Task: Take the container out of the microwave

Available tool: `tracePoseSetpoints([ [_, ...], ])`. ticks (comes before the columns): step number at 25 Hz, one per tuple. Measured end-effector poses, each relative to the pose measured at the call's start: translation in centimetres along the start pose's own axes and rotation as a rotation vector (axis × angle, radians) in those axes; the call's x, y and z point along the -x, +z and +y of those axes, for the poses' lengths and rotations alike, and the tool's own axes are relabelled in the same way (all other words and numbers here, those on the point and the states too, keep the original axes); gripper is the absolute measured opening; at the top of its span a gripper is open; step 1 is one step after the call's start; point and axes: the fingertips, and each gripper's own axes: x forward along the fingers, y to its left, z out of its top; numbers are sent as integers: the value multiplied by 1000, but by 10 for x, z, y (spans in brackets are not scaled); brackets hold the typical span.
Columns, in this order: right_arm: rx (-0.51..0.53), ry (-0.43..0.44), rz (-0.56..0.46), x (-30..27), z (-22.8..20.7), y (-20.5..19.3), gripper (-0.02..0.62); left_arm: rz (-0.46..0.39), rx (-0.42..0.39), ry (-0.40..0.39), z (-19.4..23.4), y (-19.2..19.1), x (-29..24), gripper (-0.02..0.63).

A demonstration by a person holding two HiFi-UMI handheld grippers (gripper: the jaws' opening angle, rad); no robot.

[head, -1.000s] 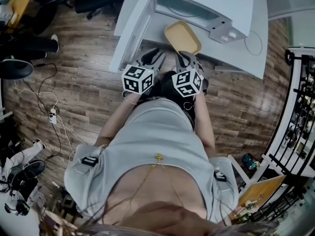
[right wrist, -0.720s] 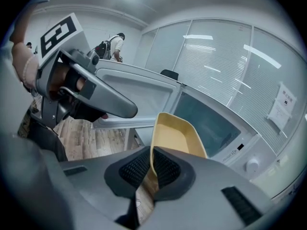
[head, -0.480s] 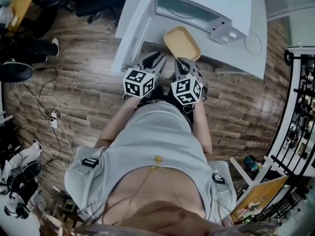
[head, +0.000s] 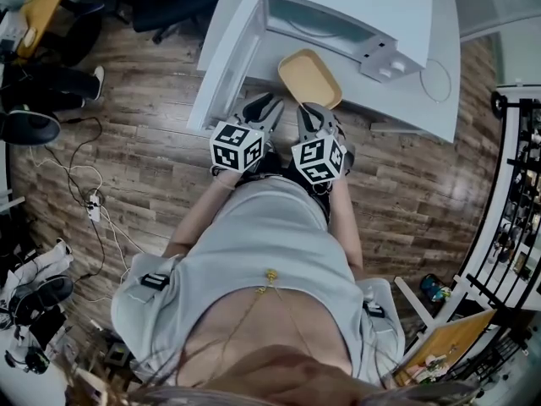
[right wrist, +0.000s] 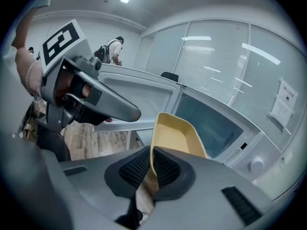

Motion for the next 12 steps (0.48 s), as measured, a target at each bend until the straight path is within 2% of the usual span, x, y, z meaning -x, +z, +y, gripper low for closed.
tracePoseSetpoints([
  [12, 4, 10, 4, -2, -6, -1, 32, 11, -2, 3, -1, 0, -8, 127],
])
